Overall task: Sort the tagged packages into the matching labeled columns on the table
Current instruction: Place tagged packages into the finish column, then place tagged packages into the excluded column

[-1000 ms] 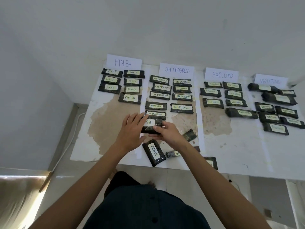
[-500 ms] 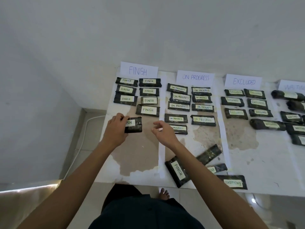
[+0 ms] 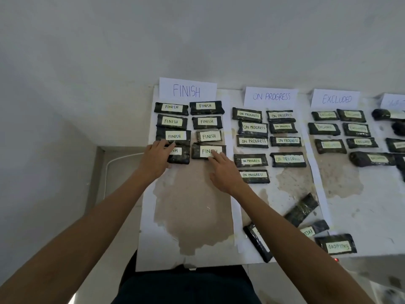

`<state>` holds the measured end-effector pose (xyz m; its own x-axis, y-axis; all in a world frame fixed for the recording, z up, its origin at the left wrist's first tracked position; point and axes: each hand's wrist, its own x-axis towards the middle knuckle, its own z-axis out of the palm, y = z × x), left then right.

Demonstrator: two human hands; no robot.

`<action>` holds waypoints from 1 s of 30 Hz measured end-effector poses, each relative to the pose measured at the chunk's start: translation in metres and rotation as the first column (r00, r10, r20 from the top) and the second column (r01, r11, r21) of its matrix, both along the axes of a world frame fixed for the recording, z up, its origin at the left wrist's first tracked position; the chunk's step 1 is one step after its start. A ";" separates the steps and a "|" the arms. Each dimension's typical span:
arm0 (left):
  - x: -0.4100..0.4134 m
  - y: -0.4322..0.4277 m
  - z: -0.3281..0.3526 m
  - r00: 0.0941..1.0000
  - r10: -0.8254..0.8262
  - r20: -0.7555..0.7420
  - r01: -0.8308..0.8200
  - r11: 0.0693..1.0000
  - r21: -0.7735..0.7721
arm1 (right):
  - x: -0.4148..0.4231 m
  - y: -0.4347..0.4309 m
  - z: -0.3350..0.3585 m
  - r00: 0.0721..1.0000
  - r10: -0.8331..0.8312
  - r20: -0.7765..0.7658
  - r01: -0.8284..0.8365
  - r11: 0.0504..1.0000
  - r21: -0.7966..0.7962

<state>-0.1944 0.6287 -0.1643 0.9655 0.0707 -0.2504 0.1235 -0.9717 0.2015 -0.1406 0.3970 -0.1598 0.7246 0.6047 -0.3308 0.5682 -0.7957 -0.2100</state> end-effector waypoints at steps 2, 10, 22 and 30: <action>0.001 0.001 -0.004 1.000 -0.002 -0.007 0.002 1.000 -0.027 | 0.000 -0.002 -0.002 1.000 0.016 0.023 -0.016 1.000 0.007; 0.001 0.006 -0.015 1.000 0.014 0.000 -0.014 0.997 -0.082 | 0.005 -0.004 0.002 1.000 0.007 0.005 -0.007 0.999 0.041; -0.033 -0.061 0.044 0.966 0.031 0.256 0.001 0.992 -0.124 | -0.025 -0.037 0.057 0.997 -0.022 -0.068 0.036 0.976 0.214; -0.086 -0.150 0.052 0.984 0.056 0.170 -0.023 0.981 -0.194 | -0.067 -0.126 0.070 0.966 -0.126 -0.225 0.161 0.977 0.143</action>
<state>-0.2807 0.4787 -0.1125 0.9928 0.0769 -0.0916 0.1077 -0.9084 0.4041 -0.2073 0.2715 -0.0894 0.7307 0.5568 -0.3950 0.3788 -0.8120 -0.4440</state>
